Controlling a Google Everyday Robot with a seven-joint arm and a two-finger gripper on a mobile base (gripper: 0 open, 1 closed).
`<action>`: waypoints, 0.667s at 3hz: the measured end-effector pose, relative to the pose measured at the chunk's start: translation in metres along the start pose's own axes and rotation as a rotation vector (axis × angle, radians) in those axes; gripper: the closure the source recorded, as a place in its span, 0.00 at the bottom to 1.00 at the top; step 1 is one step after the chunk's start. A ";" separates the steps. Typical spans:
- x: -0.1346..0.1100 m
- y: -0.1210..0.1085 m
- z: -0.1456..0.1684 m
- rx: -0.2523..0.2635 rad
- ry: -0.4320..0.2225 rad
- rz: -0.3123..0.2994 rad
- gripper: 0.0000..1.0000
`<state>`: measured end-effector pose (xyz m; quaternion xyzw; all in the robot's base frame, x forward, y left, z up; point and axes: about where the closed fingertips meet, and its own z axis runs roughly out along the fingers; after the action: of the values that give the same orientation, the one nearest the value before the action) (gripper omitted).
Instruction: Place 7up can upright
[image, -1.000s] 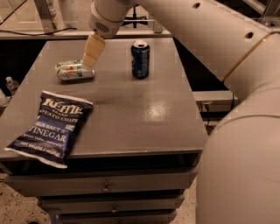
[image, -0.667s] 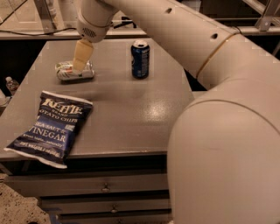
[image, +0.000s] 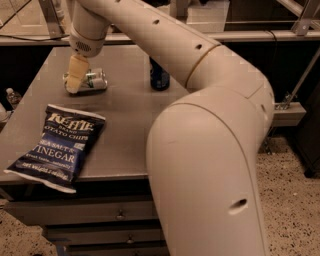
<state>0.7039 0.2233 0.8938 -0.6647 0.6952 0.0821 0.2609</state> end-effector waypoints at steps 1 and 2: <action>-0.014 0.003 0.023 -0.050 -0.004 -0.024 0.00; -0.011 0.007 0.043 -0.096 0.014 -0.027 0.00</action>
Offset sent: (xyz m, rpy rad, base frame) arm 0.0081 0.0354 -0.0484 -0.0421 0.1182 0.0858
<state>0.7074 0.2534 0.8606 -0.6865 0.6832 0.1071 0.2247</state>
